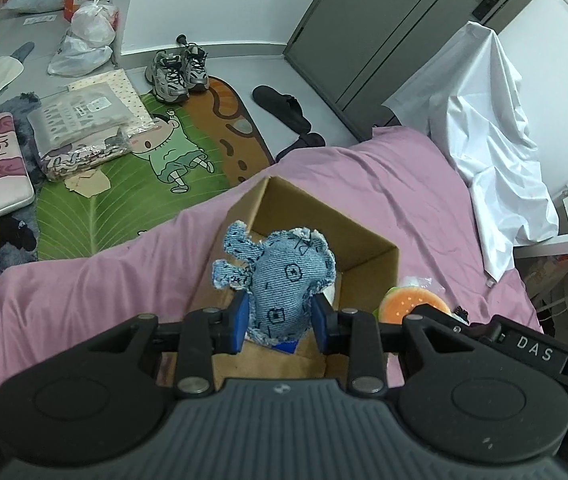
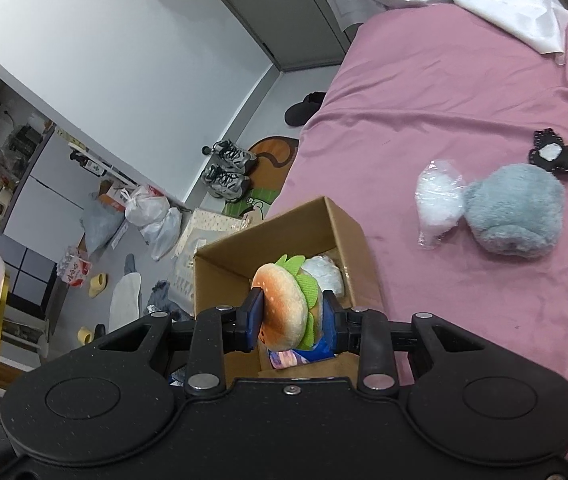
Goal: Organize soft objects
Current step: 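Drop the hamburger plush into the box with the right tool while the left drops the denim plush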
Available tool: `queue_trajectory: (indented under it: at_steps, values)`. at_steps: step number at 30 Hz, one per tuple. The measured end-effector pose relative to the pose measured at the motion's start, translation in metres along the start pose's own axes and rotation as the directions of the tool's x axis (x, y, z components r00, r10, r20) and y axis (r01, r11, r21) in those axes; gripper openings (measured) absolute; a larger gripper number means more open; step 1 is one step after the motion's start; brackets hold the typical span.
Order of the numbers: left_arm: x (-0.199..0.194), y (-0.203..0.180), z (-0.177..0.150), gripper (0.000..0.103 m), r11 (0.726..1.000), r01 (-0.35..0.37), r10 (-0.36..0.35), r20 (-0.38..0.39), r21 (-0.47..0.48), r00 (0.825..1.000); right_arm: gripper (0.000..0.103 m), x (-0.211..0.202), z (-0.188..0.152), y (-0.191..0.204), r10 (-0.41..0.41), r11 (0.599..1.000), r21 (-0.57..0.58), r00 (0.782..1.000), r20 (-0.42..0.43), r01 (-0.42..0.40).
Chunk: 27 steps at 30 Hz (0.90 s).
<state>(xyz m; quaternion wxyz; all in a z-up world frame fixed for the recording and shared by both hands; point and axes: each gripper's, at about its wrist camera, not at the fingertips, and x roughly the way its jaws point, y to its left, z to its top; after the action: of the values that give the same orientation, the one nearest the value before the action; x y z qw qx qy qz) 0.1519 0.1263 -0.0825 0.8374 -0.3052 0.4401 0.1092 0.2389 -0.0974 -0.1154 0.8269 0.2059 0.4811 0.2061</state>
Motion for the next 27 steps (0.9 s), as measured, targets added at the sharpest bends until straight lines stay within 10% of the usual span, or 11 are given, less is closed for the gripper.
queue_trajectory:
  at_steps: [13,16,27]
  values:
    - [0.02,0.008,0.027,0.032,1.0,-0.025,0.025,-0.022,-0.006,0.999,0.034,0.039,0.016,0.027,0.052,0.999,0.014,0.997,-0.054,-0.052]
    - [0.023,0.006,0.032,0.032,1.0,-0.028,0.028,-0.023,0.0,0.999,0.056,0.046,0.022,0.025,0.08,0.996,0.047,0.994,-0.068,-0.077]
    - [0.037,-0.007,0.036,0.033,1.0,-0.024,0.025,-0.036,0.018,0.999,0.063,0.034,0.026,-0.002,0.022,0.995,0.094,0.997,-0.069,-0.015]
